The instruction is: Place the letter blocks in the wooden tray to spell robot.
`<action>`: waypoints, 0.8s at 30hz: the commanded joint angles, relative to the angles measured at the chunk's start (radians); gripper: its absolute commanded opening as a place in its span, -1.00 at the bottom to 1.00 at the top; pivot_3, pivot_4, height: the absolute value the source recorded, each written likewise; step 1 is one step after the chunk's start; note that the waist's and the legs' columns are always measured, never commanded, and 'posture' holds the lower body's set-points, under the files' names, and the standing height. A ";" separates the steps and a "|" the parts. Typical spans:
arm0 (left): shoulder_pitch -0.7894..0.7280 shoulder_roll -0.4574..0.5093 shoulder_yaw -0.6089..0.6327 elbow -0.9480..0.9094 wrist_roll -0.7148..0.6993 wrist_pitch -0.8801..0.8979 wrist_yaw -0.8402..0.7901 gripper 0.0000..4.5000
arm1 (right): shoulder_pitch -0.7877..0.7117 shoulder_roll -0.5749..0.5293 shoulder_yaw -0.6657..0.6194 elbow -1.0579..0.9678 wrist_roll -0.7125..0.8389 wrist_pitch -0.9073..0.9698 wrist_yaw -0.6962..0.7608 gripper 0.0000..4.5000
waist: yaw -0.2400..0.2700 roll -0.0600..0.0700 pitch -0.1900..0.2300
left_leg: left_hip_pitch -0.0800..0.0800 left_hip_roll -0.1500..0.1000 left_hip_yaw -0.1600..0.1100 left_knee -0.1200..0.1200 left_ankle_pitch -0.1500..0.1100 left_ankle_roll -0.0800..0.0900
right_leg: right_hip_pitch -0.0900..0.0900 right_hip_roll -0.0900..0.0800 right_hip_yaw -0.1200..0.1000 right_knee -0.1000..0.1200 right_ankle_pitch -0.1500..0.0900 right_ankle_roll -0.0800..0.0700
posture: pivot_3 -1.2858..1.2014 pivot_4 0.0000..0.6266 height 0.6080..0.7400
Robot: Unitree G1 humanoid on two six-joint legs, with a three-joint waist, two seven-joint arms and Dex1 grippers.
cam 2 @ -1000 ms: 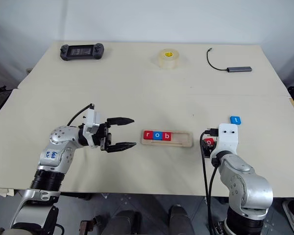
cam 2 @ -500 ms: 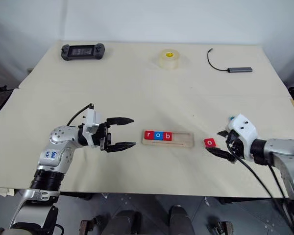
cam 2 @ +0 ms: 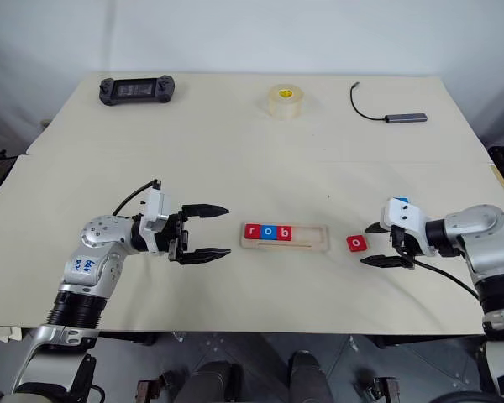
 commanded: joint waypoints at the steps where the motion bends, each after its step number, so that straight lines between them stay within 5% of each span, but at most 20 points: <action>1: 0.006 0.013 0.018 -0.048 -0.024 0.001 0.002 1.00 | -0.047 0.029 -0.004 0.077 -0.025 -0.059 -0.003 0.83 | 0.000 0.000 0.000 | 0.000 0.000 0.000 0.000 0.000 0.000 | 0.000 0.000 0.000 0.000 0.000 0.000 | 0.03 -0.52 1.00; 5: 0.007 0.016 0.023 -0.052 -0.024 0.005 0.005 1.00 | -0.080 0.055 0.002 0.122 -0.034 -0.079 0.024 0.75 | -0.003 0.000 0.000 | 0.000 0.001 0.000 0.000 0.000 -0.001 | 0.000 0.000 0.000 0.000 0.000 0.000 | 0.03 -0.52 1.00; 13: 0.001 0.017 0.025 -0.051 -0.020 0.005 0.013 1.00 | -0.090 0.070 -0.005 0.151 -0.039 -0.070 0.063 -0.32 | -0.002 0.000 0.000 | 0.000 0.002 0.000 0.001 0.001 -0.002 | 0.000 0.000 0.000 0.001 0.001 -0.002 | 0.03 -0.52 1.00; 24: 0.004 0.009 0.025 -0.045 -0.015 -0.003 0.031 1.00 | -0.137 0.074 -0.007 -0.119 0.020 0.114 0.106 -0.35 | -0.002 0.000 0.000 | 0.000 0.002 0.000 0.001 0.001 -0.003 | -0.002 0.000 0.000 0.002 0.001 -0.002 | 0.03 -0.52 1.00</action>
